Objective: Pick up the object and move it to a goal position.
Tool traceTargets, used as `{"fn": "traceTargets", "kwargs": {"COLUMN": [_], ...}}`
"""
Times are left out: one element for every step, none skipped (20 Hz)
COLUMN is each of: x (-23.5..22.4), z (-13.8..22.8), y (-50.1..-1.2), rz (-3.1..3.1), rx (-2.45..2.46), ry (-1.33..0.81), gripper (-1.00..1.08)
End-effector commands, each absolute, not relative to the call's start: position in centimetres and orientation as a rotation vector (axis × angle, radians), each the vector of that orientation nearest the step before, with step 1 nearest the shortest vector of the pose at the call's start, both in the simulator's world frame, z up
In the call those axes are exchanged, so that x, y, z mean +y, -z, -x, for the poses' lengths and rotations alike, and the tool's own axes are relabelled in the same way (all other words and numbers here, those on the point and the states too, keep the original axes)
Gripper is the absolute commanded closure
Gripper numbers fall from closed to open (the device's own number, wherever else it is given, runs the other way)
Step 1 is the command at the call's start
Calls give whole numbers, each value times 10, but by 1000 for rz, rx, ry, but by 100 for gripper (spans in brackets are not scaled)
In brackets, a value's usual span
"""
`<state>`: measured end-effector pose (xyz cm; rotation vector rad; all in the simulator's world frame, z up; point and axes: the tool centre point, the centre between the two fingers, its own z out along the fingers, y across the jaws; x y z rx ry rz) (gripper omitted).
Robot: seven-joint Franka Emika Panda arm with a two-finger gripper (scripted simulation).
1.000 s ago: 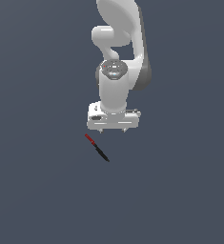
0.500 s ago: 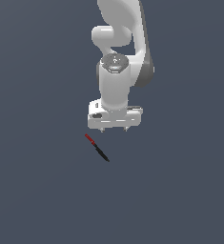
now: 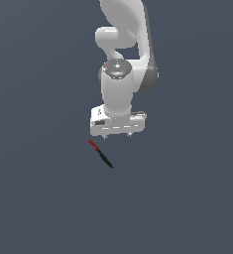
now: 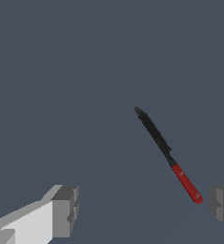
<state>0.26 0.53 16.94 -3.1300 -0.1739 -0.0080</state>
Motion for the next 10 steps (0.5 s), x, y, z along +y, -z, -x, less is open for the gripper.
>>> {"fn": "traceTargets", "kwargs": {"x": [1, -1, -3, -5, -7, -10, -12, -15, -18, -22], "z": [-3, -3, -4, -4, -4, -4, -5, -5, -5, -5], "y": [-165, -162, -160, -157, -154, -151, -148, -144, -140, -136], "rz": [3129, 3129, 3128, 3127, 3125, 3124, 3121, 3119, 3116, 3112], "rx": [-210, -229, -249, -271, -295, -321, -348, -377, -408, -440], "ry": [7, 7, 6, 6, 6, 5, 5, 5, 4, 4], "gripper": [-92, -92, -92, -92, -92, -92, -92, -92, -92, -92]}}
